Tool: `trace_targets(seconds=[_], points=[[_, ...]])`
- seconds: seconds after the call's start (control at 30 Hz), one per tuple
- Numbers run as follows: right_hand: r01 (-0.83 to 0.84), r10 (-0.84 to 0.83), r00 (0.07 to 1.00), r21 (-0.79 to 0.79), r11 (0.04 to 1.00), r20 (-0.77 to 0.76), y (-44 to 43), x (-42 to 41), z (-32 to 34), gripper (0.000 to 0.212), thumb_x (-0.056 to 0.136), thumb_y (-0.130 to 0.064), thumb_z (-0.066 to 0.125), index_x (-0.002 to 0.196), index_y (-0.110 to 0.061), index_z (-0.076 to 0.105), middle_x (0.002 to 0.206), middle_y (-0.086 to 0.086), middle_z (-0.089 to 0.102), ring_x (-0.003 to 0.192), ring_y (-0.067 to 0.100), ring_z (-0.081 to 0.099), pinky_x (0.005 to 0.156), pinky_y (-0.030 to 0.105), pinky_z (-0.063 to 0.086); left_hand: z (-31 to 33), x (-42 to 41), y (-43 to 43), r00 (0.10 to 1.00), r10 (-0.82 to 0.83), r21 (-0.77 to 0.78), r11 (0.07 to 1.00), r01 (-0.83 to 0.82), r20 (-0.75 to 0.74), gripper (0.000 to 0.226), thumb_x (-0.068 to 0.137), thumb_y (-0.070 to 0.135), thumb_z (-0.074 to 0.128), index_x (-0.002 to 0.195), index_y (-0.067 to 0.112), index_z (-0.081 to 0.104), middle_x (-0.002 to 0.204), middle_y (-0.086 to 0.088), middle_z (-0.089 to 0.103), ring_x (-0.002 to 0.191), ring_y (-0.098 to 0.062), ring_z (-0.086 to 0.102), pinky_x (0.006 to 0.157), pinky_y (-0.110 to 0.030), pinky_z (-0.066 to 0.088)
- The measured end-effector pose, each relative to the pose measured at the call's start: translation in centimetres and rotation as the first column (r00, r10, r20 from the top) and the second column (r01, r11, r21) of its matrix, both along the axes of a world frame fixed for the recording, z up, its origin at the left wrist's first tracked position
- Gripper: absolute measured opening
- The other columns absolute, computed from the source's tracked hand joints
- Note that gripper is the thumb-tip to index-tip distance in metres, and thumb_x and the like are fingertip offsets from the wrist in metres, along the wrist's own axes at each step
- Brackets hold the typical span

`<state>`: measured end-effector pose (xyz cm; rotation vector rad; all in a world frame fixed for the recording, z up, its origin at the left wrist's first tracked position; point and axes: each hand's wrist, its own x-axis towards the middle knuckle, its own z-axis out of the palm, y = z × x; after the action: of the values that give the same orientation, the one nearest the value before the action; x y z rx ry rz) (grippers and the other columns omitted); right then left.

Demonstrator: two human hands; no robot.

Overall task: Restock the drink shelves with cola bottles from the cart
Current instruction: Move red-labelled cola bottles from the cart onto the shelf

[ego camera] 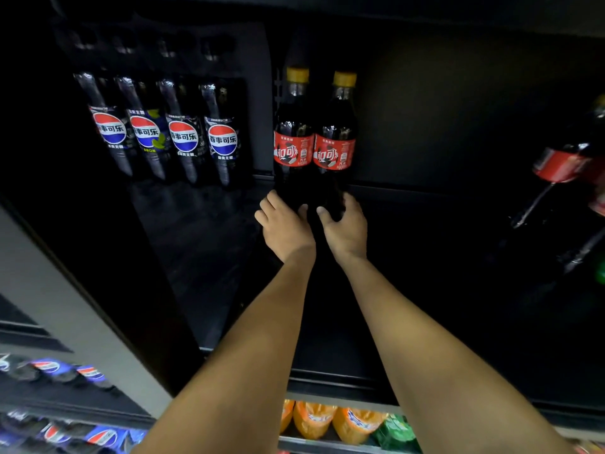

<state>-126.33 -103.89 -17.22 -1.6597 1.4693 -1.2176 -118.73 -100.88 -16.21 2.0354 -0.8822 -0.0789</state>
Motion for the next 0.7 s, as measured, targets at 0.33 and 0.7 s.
trace_targets(seconds=[0.33, 0.7], points=[[-0.022, 0.021, 1.0, 0.014, 1.0, 0.011, 0.2, -0.4, 0.4, 0.062, 0.086, -0.029, 0.07, 0.142, -0.016, 0.046, 0.135, 0.004, 0.058, 0.122, 0.019, 0.054, 0.103, 0.033, 0.045, 0.3, -0.2, 0.3, 0.997, 0.011, -0.05, 0.999, -0.015, -0.078, 0.058, 0.09, 0.032, 0.065, 0.135, 0.007, 0.038, 0.133, -0.009, 0.045, 0.123, -0.025, 0.038, 0.085, -0.035, 0.049], [0.014, -0.016, 0.997, 0.034, 0.999, 0.074, 1.1, -0.4, 0.9, 0.062, 0.087, -0.033, 0.07, 0.14, -0.009, 0.047, 0.136, 0.007, 0.054, 0.123, 0.02, 0.053, 0.102, 0.033, 0.045, 0.4, -0.5, 0.9, 0.993, -0.003, -0.14, 0.99, -0.014, -0.119, 0.06, 0.089, 0.029, 0.066, 0.135, 0.002, 0.037, 0.138, -0.013, 0.039, 0.123, -0.027, 0.038, 0.093, -0.034, 0.043]])
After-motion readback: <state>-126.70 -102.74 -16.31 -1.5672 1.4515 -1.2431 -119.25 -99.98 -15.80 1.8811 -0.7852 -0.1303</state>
